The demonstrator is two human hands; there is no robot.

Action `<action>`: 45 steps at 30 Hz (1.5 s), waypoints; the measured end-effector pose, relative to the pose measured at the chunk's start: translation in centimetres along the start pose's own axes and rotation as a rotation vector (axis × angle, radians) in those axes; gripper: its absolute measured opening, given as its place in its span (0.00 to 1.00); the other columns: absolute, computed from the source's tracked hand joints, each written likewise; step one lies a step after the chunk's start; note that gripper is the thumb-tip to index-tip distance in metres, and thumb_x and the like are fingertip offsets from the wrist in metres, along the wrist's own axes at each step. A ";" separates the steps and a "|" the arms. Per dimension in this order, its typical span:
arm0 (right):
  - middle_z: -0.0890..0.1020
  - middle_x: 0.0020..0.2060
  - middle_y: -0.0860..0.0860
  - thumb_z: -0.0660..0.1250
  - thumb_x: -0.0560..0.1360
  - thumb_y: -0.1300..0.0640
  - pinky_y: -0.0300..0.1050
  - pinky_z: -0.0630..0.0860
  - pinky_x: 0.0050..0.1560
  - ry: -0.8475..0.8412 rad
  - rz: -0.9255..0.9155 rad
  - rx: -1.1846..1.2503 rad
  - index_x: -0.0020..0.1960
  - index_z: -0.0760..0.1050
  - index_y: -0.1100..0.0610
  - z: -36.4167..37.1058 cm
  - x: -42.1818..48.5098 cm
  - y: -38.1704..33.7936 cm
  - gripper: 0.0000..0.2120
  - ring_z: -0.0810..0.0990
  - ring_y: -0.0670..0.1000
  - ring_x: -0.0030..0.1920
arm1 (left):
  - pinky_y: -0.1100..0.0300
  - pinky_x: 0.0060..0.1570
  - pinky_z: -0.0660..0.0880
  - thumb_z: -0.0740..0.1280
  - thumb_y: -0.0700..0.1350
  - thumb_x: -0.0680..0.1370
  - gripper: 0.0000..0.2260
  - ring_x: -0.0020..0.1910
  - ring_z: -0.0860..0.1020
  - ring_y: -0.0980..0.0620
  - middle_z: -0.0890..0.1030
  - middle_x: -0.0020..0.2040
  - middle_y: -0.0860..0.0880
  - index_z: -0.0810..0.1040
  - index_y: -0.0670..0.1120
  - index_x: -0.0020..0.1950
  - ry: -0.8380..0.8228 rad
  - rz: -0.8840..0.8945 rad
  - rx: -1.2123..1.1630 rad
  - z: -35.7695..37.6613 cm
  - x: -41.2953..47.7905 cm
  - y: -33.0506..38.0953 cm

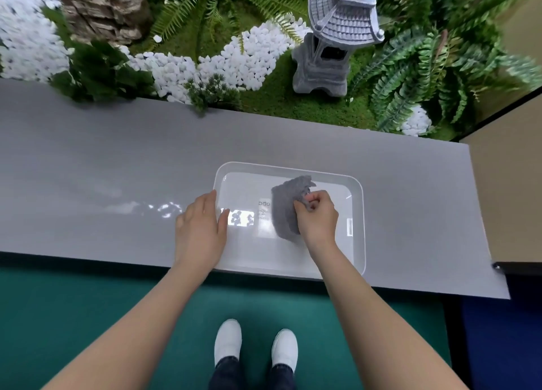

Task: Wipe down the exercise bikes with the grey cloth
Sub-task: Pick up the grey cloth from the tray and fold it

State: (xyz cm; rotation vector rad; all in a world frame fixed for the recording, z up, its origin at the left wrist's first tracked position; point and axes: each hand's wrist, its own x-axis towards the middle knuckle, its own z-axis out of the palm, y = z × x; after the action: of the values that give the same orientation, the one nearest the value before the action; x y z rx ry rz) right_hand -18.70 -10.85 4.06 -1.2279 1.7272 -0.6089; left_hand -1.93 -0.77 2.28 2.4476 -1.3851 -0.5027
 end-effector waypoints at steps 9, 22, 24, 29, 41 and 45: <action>0.79 0.38 0.51 0.68 0.73 0.66 0.40 0.74 0.37 -0.202 -0.071 0.419 0.42 0.70 0.52 -6.3 -6.0 -12.7 0.11 0.77 0.49 0.37 | 0.57 0.53 0.70 0.57 0.57 0.80 0.15 0.52 0.78 0.53 0.81 0.54 0.50 0.79 0.51 0.50 -0.341 -0.314 -0.986 -10.0 0.7 9.2; 0.79 0.56 0.56 0.69 0.74 0.64 0.49 0.77 0.57 -0.131 -0.160 0.380 0.57 0.75 0.54 -13.6 -13.4 -20.4 0.13 0.79 0.51 0.57 | 0.62 0.39 0.78 0.69 0.41 0.75 0.04 0.43 0.82 0.52 0.85 0.45 0.47 0.83 0.44 0.48 -0.149 -0.101 -1.392 -24.0 -4.0 14.5; 0.81 0.52 0.54 0.69 0.73 0.63 0.45 0.74 0.56 -0.048 -0.219 0.179 0.59 0.76 0.57 -13.3 -14.4 -20.1 0.14 0.78 0.51 0.54 | 0.60 0.43 0.78 0.69 0.41 0.75 0.03 0.44 0.81 0.51 0.83 0.45 0.46 0.83 0.46 0.46 -0.034 -0.086 -1.174 -24.6 -5.0 14.8; 0.83 0.49 0.53 0.67 0.73 0.64 0.36 0.69 0.47 -0.013 -0.305 -0.021 0.58 0.79 0.57 -12.6 -17.7 -20.6 0.13 0.79 0.53 0.52 | 0.72 0.39 0.68 0.68 0.41 0.75 0.04 0.40 0.74 0.52 0.72 0.43 0.46 0.83 0.43 0.45 0.160 0.062 -0.712 -25.2 -7.8 15.4; 0.81 0.50 0.51 0.71 0.72 0.50 0.49 0.77 0.56 -0.097 -0.320 0.128 0.59 0.77 0.54 -14.0 -21.7 -22.4 0.17 0.78 0.50 0.53 | 0.49 0.50 0.77 0.68 0.43 0.73 0.20 0.47 0.76 0.52 0.73 0.47 0.50 0.73 0.48 0.65 -0.096 0.261 -0.686 -28.6 -11.5 16.4; 0.82 0.48 0.55 0.72 0.72 0.55 0.55 0.79 0.50 -0.144 -0.236 0.201 0.58 0.76 0.55 -14.9 -22.0 -21.1 0.16 0.80 0.54 0.50 | 0.62 0.48 0.77 0.70 0.36 0.72 0.28 0.44 0.77 0.58 0.80 0.51 0.51 0.67 0.49 0.70 -0.351 0.239 -0.962 -29.7 -12.5 15.3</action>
State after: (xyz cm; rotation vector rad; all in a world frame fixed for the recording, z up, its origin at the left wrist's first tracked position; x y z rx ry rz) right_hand -19.57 -0.35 36.30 -1.3076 1.3777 -0.7933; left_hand -6.83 4.57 37.23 1.4448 -1.1258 -1.2279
